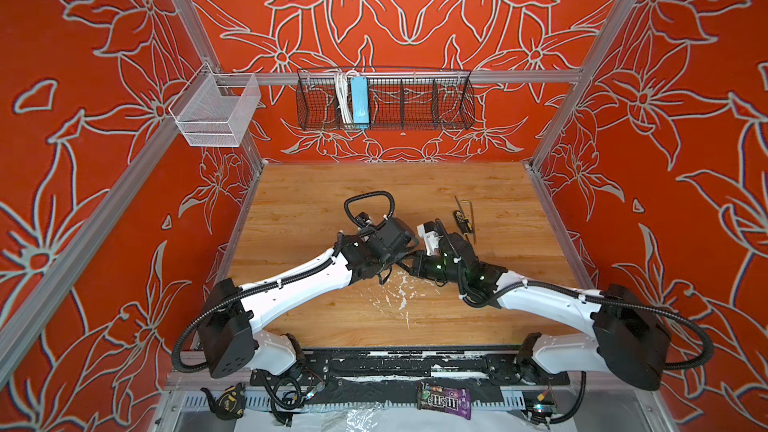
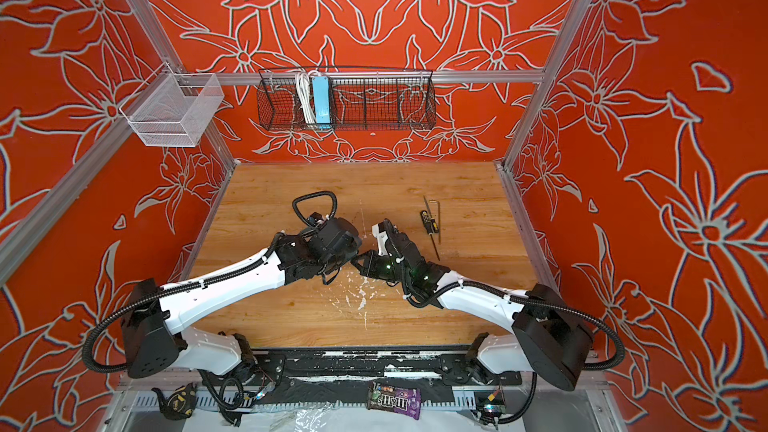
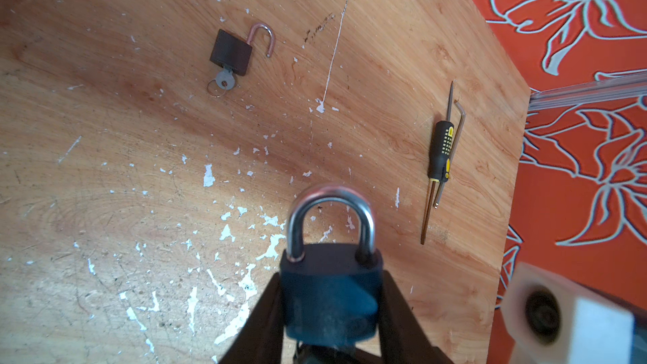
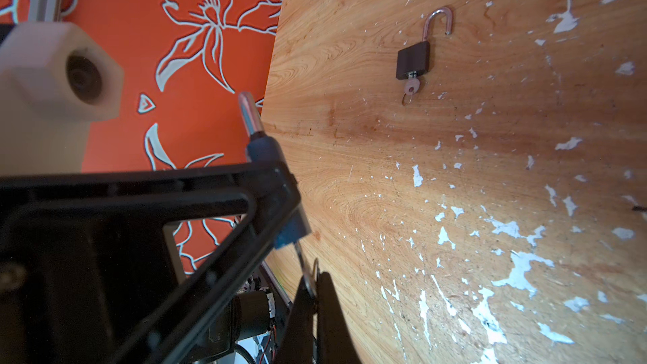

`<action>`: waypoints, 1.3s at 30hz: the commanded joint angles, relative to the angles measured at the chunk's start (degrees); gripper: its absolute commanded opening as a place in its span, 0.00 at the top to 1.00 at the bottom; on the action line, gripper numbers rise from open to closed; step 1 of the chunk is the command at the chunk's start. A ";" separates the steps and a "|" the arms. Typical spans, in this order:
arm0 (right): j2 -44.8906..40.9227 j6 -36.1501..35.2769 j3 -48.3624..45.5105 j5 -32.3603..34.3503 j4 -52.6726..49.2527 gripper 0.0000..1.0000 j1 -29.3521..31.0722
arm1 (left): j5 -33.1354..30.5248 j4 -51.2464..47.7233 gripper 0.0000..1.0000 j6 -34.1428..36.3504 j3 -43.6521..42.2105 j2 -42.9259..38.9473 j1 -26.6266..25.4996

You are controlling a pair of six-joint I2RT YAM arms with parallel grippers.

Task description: Unlock with the key

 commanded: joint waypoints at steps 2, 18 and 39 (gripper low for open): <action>-1.90 -3.64 2.63 1.46 3.51 1.00 0.26 | 2.94 2.74 1.00 -0.05 -0.15 -2.39 -2.53; -8.74 -10.68 -0.38 0.89 -4.44 0.72 0.22 | -3.54 2.96 1.00 2.38 -0.65 -5.31 -1.72; -11.42 -4.78 -1.15 -8.61 0.66 0.70 -5.02 | -0.66 9.18 1.00 2.32 -2.87 -6.77 -1.22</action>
